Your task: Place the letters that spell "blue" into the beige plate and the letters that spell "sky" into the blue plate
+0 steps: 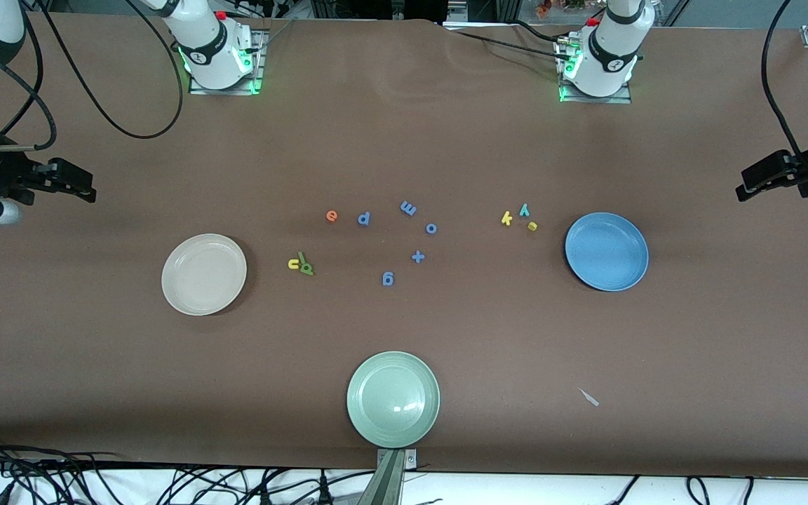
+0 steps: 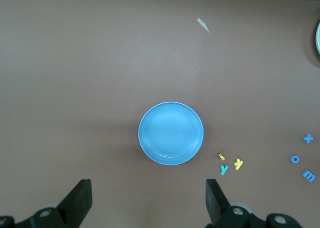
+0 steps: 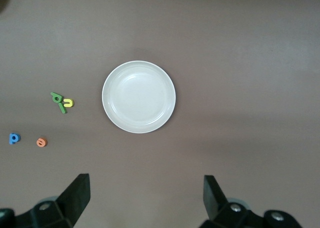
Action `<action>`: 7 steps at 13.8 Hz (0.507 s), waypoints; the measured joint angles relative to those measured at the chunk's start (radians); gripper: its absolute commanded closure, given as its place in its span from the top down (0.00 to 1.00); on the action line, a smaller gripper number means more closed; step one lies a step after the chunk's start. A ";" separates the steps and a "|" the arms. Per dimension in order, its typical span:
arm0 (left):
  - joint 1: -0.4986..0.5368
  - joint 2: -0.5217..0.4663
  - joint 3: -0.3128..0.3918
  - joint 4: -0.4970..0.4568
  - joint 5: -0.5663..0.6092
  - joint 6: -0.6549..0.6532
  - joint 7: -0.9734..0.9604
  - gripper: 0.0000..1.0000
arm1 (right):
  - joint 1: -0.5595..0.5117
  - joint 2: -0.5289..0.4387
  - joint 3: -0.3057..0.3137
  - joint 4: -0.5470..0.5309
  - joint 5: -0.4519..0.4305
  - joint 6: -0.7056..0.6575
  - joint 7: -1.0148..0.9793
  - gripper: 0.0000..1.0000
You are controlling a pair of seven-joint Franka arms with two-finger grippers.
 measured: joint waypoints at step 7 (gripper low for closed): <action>0.014 0.006 0.000 0.000 0.000 -0.005 0.001 1.00 | 0.000 0.000 0.000 0.000 0.000 0.000 0.000 1.00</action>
